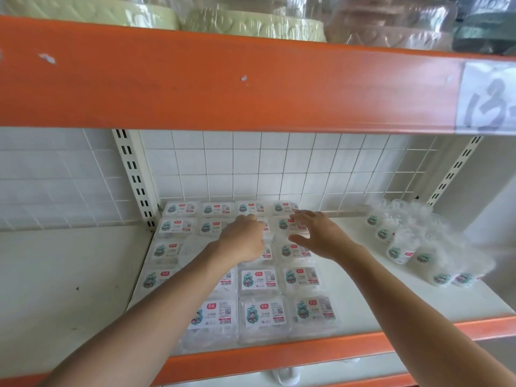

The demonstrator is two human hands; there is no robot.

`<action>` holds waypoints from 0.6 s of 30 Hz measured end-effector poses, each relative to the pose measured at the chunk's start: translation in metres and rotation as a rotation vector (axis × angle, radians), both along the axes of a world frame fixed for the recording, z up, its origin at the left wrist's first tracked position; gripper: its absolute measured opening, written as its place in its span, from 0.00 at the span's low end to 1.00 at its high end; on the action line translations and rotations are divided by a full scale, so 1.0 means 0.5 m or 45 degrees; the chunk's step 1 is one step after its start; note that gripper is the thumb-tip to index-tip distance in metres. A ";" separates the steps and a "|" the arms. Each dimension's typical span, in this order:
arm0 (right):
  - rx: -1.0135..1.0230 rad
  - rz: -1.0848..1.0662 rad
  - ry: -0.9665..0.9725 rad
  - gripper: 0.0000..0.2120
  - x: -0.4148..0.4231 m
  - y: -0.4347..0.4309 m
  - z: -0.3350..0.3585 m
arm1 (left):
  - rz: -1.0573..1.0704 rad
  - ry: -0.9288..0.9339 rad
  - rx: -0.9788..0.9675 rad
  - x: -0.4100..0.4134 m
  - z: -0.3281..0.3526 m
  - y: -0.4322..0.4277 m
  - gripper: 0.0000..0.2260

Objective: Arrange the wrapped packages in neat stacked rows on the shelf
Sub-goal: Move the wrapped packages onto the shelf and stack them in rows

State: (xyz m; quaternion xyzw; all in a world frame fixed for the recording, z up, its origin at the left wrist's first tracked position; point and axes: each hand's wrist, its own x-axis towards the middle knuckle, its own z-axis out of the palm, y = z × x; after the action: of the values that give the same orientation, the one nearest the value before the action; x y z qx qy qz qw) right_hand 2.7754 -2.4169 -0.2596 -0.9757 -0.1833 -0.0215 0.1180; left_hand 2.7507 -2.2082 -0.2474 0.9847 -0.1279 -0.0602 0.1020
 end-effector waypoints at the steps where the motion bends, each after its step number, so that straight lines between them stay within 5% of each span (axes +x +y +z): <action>1: -0.008 -0.002 0.003 0.29 0.000 0.001 -0.001 | -0.006 -0.001 -0.003 0.000 0.000 0.001 0.21; 18: 0.128 0.026 0.074 0.23 0.015 0.020 -0.002 | -0.045 0.022 0.007 0.036 0.019 0.017 0.23</action>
State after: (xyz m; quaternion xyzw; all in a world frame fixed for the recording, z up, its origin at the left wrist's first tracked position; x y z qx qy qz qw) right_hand 2.7827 -2.4068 -0.2604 -0.9668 -0.1883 -0.0010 0.1725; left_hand 2.7689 -2.1997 -0.2377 0.9820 -0.1443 -0.0711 0.0993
